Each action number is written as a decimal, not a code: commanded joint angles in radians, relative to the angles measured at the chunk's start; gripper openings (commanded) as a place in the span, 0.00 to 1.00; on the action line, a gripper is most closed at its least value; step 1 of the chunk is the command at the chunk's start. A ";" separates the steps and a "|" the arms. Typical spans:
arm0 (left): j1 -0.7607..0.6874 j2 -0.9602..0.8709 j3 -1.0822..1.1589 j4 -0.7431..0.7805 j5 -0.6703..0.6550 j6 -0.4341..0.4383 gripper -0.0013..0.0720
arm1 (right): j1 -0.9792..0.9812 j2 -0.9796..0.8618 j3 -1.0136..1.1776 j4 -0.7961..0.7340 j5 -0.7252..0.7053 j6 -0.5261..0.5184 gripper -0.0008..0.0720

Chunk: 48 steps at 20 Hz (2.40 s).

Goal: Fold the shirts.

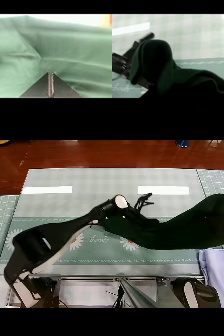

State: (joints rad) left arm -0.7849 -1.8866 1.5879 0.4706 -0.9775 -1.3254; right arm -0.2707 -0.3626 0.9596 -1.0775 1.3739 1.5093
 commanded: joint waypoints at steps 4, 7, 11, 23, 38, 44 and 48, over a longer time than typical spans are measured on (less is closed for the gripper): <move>0.343 0.220 0.001 0.231 -0.075 -0.016 0.05 | 0.001 -0.086 0.000 0.046 -0.085 -0.092 0.04; 0.522 0.345 0.001 0.233 -0.107 -0.016 0.05 | 0.057 -0.193 0.000 0.122 -0.203 -0.116 0.04; 0.680 0.484 0.001 0.233 -0.130 -0.015 0.05 | 0.359 -0.380 0.000 0.080 -0.429 -0.079 0.04; 0.697 0.621 -0.005 0.238 -0.410 -0.003 0.05 | 0.981 -1.029 0.000 0.336 -1.204 -0.050 0.71; 0.803 0.619 -0.007 0.503 -0.412 -0.004 0.05 | -0.113 -0.525 -0.223 -0.240 -0.094 -0.161 0.78; 0.803 0.619 -0.007 0.503 -0.411 -0.005 0.05 | -0.140 -0.525 -0.605 0.476 -0.378 -0.322 0.83; 0.803 0.619 -0.007 0.502 -0.411 -0.008 0.05 | 0.087 -0.526 -0.713 0.579 -0.660 -0.322 0.83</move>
State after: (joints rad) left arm 0.0170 -1.2686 1.5810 0.9722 -1.3888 -1.3319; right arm -0.3004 -0.8890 0.3370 -0.6628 0.9211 1.2095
